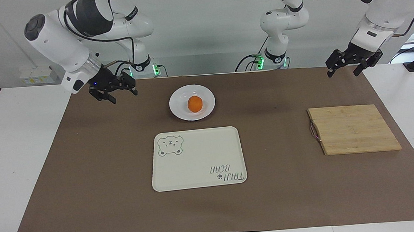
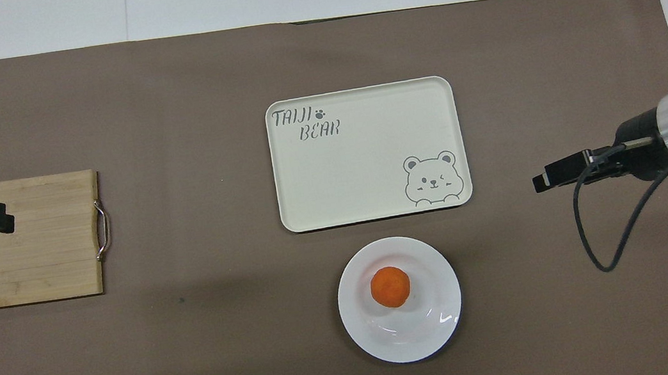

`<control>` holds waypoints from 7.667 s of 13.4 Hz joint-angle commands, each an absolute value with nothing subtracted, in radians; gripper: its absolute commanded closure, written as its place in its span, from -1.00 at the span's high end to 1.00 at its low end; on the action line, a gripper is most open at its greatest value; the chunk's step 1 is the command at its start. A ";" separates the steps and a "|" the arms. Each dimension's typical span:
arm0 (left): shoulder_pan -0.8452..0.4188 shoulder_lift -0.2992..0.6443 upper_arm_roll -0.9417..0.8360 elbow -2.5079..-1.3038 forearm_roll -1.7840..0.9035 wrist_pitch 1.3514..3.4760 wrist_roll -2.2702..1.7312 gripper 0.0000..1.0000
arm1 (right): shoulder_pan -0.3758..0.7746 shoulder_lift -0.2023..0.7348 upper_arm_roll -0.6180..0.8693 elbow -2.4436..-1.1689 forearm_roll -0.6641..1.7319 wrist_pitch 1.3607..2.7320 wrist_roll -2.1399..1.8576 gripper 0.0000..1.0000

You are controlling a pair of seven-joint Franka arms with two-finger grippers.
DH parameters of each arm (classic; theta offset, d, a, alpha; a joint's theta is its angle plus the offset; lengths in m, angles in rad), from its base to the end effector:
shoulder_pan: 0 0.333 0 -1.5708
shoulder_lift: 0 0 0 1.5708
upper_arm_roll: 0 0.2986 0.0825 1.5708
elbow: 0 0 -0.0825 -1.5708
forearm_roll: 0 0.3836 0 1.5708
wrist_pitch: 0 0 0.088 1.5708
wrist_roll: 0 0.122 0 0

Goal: Place orange and plate with both arms
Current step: 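Reach the right gripper to the plate rim nearest it and grasp, then slide the plate with the orange onto the tray with the right gripper, then open the right gripper and release the plate rim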

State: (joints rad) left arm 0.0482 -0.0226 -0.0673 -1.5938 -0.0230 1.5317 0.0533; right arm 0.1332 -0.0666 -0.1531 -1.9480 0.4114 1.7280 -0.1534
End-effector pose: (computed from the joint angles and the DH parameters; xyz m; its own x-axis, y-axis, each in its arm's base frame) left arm 0.5423 -0.0136 0.5904 0.9966 -0.0731 -0.0383 -0.0723 -0.9971 0.0235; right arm 0.5248 0.0310 0.4722 0.9927 0.0598 -0.1051 0.0115 -0.9116 -0.4108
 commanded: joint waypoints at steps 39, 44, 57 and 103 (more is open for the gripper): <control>0.058 -0.029 -0.075 -1.585 -0.009 1.513 0.060 1.00 | 0.308 -0.124 -0.149 -2.769 1.342 2.180 -0.824 0.25; 0.058 -0.029 -0.075 -1.585 -0.009 1.511 0.060 1.00 | 0.307 -0.120 -0.150 -2.767 1.342 2.184 -0.816 -1.00; 0.058 -0.029 -0.075 -1.585 -0.009 1.513 0.060 1.00 | 0.316 -0.067 -0.146 -2.625 1.431 2.143 -0.830 -1.00; 0.058 -0.029 -0.075 -1.585 -0.009 1.511 0.061 1.00 | 0.273 0.230 -0.175 -1.947 0.639 2.217 -0.161 1.00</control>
State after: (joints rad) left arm 0.0482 -0.0226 -0.0673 -1.5938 -0.0230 1.5316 0.0533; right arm 0.2810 0.2768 -0.1821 -1.9426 0.7719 2.2184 -0.2318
